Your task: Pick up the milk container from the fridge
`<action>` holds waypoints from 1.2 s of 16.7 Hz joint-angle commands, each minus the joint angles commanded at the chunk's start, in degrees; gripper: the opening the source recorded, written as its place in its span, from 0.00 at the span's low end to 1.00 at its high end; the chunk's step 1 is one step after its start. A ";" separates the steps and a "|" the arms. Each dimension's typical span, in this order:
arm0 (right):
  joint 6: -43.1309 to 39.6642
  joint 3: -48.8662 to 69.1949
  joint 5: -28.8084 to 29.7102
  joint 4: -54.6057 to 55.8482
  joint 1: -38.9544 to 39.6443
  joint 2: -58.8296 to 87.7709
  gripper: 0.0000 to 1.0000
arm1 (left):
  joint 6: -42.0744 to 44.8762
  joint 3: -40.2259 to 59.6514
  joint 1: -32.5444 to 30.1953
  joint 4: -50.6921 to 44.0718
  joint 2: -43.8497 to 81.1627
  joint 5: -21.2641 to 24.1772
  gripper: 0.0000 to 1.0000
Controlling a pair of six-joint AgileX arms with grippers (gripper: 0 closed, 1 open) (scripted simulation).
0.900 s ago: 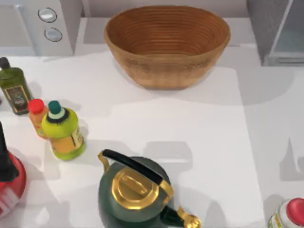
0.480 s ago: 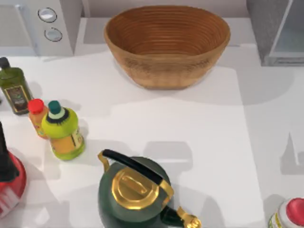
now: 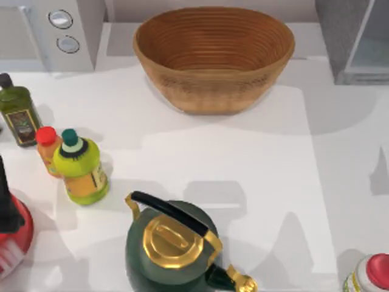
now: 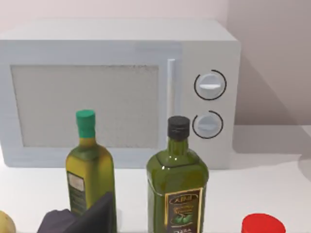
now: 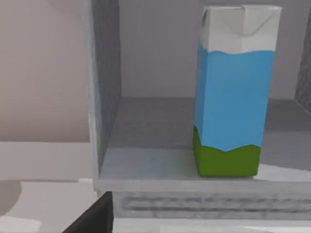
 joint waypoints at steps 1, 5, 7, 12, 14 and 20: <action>0.11 0.36 -1.55 4.82 -1.60 6.01 1.00 | 0.00 0.00 0.00 0.00 0.00 0.00 1.00; 0.54 1.92 -7.35 22.52 -7.58 27.34 1.00 | 0.00 0.00 0.00 0.00 0.00 0.00 1.00; 0.71 2.85 -9.88 30.37 -10.18 35.82 1.00 | 0.00 0.00 0.00 0.00 0.00 0.00 1.00; 0.92 5.04 -14.30 44.99 -14.72 50.43 1.00 | 0.00 0.00 0.00 0.00 0.00 0.00 1.00; 0.94 5.46 -15.02 47.29 -15.46 52.69 1.00 | 0.00 0.00 0.00 0.00 0.00 0.00 1.00; 0.92 5.42 -14.96 47.35 -15.25 52.93 1.00 | 0.00 0.00 0.00 0.00 0.00 0.00 1.00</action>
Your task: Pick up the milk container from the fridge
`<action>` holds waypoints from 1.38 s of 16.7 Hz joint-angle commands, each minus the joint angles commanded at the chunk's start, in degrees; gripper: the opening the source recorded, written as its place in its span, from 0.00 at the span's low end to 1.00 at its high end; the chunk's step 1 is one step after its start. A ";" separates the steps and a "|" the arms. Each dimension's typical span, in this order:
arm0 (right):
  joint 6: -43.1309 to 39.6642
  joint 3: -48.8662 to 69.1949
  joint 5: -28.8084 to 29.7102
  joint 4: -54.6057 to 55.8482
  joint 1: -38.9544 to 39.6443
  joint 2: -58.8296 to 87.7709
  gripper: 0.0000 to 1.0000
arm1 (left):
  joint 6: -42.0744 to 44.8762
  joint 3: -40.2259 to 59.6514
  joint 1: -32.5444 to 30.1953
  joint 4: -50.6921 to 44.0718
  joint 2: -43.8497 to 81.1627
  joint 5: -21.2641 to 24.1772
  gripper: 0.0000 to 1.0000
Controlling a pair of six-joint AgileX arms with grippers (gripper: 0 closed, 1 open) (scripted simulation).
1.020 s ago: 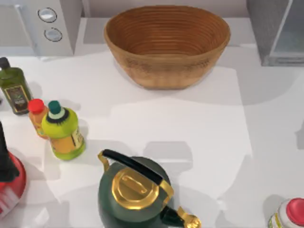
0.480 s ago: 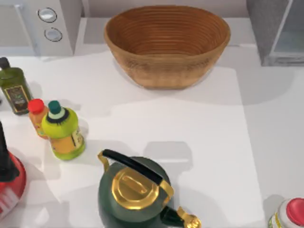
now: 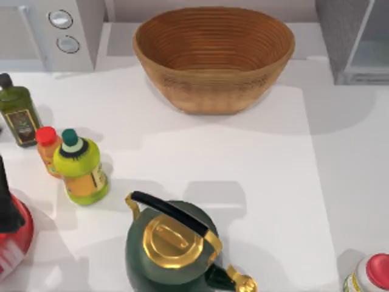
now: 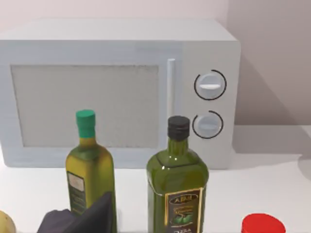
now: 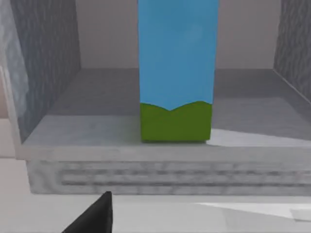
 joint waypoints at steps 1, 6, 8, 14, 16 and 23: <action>-0.06 0.69 0.32 -0.37 0.31 0.48 1.00 | 0.00 0.00 0.00 0.00 0.00 0.00 1.00; -0.49 13.04 5.38 -6.51 4.85 7.21 1.00 | 0.00 0.00 0.00 0.00 0.00 0.00 1.00; -0.50 21.68 8.41 -10.79 7.70 10.87 1.00 | 0.00 0.00 0.00 0.00 0.00 0.00 1.00; -0.35 41.86 16.74 -22.76 15.77 18.90 1.00 | 0.00 0.00 0.00 0.00 0.00 0.00 1.00; -0.34 44.05 17.99 -24.53 16.99 19.67 1.00 | 0.00 0.00 0.00 0.00 0.00 0.00 1.00; -0.36 46.39 18.16 -25.76 17.14 21.09 1.00 | 0.00 0.00 0.00 0.00 0.00 0.00 1.00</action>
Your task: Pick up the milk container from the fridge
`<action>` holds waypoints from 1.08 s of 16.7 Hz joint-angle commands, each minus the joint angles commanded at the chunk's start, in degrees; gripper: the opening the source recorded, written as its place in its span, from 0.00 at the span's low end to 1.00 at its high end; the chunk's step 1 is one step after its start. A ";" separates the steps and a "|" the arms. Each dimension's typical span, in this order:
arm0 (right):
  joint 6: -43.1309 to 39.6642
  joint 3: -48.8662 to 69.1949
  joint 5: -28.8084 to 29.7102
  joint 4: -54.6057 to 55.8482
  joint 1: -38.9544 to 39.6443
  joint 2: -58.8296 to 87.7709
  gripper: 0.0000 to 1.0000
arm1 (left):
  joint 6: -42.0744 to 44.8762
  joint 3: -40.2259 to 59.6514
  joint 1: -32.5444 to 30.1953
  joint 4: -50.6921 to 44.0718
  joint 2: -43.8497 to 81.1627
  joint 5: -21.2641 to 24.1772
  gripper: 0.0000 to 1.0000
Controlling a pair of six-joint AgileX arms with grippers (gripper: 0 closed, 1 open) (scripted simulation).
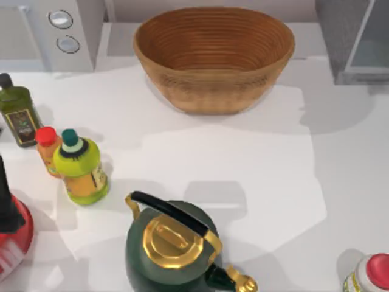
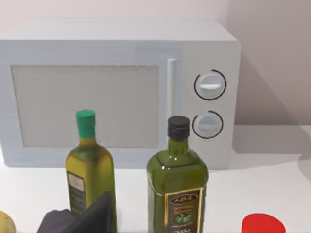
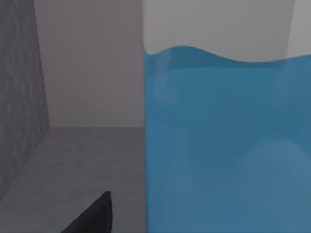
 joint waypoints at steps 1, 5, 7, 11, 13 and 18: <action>-0.01 1.96 0.19 -0.86 0.19 1.09 1.00 | 0.00 0.00 0.00 0.00 0.00 0.00 1.00; -0.04 11.68 1.18 -5.37 1.11 5.66 1.00 | 0.00 0.00 0.00 0.00 0.00 0.00 1.00; -0.07 14.16 1.53 -6.90 1.44 6.95 1.00 | 0.00 0.00 0.00 0.00 0.00 0.00 1.00; -0.07 14.47 1.58 -7.12 1.49 7.11 1.00 | 0.00 0.00 0.00 0.00 0.00 0.00 1.00; -0.07 14.47 1.58 -7.12 1.49 7.11 0.85 | 0.00 0.00 0.00 0.00 0.00 0.00 1.00; -0.07 14.47 1.58 -7.12 1.49 7.11 0.47 | 0.00 0.00 0.00 0.00 0.00 0.00 1.00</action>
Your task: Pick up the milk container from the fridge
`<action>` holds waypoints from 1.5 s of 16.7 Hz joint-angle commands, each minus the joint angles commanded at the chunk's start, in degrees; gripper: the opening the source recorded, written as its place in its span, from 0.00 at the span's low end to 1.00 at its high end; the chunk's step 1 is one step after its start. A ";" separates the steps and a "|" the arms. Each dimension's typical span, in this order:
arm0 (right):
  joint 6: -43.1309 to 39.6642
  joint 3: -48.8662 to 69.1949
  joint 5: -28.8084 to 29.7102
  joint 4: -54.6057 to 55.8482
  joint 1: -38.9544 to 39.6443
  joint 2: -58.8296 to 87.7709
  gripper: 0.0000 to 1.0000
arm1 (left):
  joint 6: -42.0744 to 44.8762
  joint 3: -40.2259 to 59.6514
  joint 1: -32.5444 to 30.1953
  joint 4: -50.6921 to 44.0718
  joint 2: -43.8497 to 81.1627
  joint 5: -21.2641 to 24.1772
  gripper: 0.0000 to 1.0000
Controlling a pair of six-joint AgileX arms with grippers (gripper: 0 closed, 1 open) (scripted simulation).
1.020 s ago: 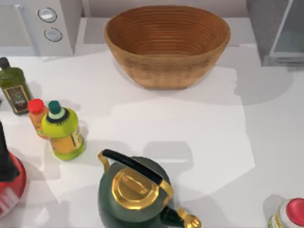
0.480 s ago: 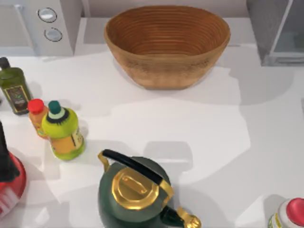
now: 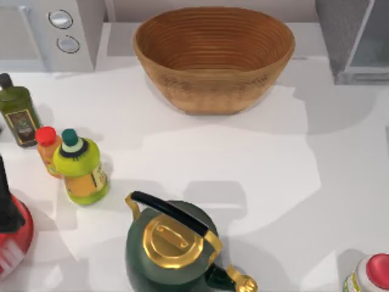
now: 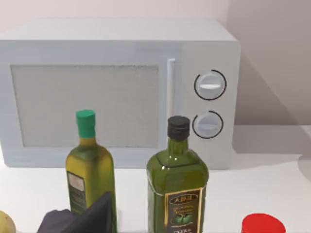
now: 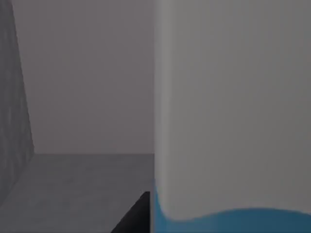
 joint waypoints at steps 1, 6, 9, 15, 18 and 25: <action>0.00 0.00 0.00 0.00 0.00 0.00 0.40 | 0.00 0.00 0.00 0.00 0.00 0.00 1.00; 0.00 0.00 0.00 0.00 0.00 0.00 0.02 | 0.00 0.00 0.00 0.00 0.00 0.00 1.00; 0.00 0.00 0.00 0.00 0.00 0.00 0.00 | 0.00 0.00 0.00 0.00 0.00 0.00 1.00; 0.08 -0.04 -0.02 0.00 -0.18 -0.12 0.00 | 0.00 0.00 0.00 0.00 0.00 0.00 1.00; 0.06 0.34 -0.11 -1.84 -0.09 -1.70 0.00 | 0.00 0.00 0.00 0.00 0.00 0.00 1.00; 0.15 1.83 -0.11 -9.03 -0.18 -7.30 0.00 | 0.00 0.00 0.00 0.00 0.00 0.00 1.00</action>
